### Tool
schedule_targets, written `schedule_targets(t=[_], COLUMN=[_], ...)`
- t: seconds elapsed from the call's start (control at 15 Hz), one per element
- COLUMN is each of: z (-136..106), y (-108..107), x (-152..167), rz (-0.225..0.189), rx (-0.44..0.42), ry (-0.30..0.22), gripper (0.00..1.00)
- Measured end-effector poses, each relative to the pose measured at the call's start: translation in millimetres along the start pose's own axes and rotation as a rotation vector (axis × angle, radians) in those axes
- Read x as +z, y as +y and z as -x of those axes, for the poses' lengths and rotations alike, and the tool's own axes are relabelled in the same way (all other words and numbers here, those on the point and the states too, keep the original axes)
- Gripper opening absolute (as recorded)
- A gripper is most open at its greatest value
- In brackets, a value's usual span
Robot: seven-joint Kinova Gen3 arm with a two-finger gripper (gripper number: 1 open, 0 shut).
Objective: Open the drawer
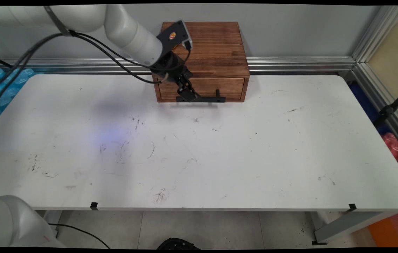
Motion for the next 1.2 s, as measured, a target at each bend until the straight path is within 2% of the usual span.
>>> schedule_targets(t=[0.33, 0.87, 1.2], z=[-1.9, -6.0, -5.0], y=[4.4, 0.5, -0.5], x=[21.2, 48.3, 60.3], rz=[0.016, 0.008, 0.018], rx=[0.002, 0.038, 0.028], ry=[-0.026, -0.049, -0.067], gripper=[1.0, 1.0, 1.0])
